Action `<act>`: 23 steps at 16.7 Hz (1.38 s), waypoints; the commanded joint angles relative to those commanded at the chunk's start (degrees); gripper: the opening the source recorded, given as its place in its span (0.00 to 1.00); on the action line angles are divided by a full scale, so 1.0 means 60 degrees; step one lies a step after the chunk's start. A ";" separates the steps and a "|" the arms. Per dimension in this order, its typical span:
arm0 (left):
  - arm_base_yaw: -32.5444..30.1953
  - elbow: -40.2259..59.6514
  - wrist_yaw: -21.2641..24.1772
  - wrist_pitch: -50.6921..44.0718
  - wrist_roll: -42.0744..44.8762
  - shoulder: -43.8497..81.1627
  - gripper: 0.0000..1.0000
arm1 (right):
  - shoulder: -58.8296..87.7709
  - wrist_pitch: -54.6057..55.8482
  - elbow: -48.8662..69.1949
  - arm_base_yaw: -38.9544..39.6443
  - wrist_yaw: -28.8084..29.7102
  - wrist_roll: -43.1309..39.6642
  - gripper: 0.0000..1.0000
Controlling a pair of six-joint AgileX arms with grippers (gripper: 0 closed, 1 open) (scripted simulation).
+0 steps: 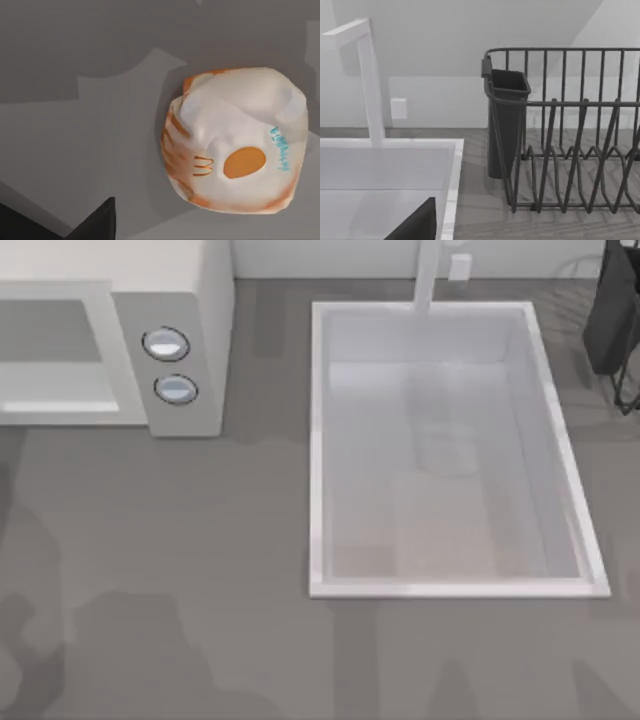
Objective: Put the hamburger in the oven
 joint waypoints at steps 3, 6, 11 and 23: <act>0.0025 -0.0347 0.0000 0.0676 -0.0003 0.0359 1.00 | 0.0000 0.0000 0.0000 0.0000 0.0000 0.0000 1.00; 0.0047 -0.0980 0.0000 0.2079 0.0035 0.1052 1.00 | 0.0000 0.0000 0.0000 0.0000 0.0000 0.0000 1.00; 0.0071 -0.1686 0.0001 0.3477 0.0069 0.1804 1.00 | 0.0000 0.0000 0.0000 0.0000 0.0000 0.0000 1.00; 0.0071 -0.1688 0.0001 0.3481 0.0069 0.1807 0.32 | 0.0000 0.0000 0.0000 0.0000 0.0000 0.0000 1.00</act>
